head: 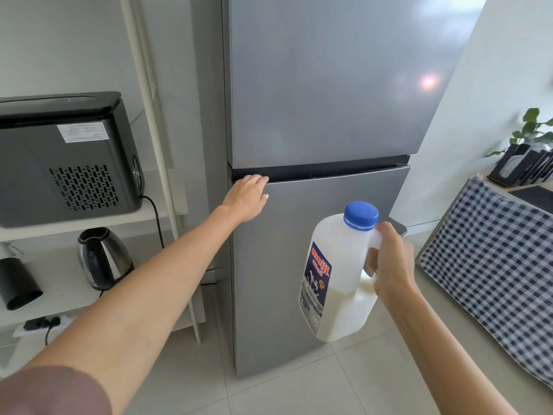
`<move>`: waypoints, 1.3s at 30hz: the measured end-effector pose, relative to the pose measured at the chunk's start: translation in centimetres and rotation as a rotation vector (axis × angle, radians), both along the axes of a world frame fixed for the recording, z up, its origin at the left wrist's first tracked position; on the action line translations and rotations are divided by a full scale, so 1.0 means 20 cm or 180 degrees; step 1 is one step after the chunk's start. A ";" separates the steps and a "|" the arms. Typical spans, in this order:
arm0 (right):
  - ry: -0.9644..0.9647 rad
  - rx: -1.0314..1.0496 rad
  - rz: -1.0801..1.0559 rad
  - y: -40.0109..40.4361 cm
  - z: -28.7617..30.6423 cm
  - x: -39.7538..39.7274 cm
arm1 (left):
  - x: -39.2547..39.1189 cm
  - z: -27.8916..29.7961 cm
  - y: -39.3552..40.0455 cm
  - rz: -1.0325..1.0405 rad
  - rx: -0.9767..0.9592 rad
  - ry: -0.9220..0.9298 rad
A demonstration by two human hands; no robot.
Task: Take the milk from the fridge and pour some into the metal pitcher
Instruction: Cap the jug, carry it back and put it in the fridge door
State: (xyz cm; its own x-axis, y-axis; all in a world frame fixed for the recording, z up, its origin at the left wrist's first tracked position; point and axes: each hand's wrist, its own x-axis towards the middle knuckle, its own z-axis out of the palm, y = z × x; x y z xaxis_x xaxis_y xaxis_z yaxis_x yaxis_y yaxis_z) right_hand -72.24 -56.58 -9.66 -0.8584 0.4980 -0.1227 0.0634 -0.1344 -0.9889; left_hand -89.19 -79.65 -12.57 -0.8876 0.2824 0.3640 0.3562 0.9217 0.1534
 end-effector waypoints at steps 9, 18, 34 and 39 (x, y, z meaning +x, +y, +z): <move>0.0016 0.0001 -0.0147 0.10 -0.04 0.02 | -0.10 0.04 0.09 0.0484 0.0461 -0.0017; -0.0060 -0.0113 -0.0146 0.11 -0.07 0.02 | -0.13 0.04 0.11 0.0667 0.0554 -0.0027; -0.0026 -0.0160 -0.0182 0.16 -0.10 0.03 | -0.09 0.07 0.16 0.0890 0.0446 -0.0029; -0.0012 -0.0134 -0.0211 0.19 -0.12 0.02 | -0.05 0.07 0.19 0.0926 0.0452 0.0007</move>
State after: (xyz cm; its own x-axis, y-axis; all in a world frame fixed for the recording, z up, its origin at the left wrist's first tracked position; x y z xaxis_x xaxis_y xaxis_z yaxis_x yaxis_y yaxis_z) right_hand -71.74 -52.75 -12.05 -0.8232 0.5481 -0.1481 0.0569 -0.1800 -0.9820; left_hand -90.12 -75.93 -11.26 -0.9227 -0.0367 0.3836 0.0815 0.9544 0.2873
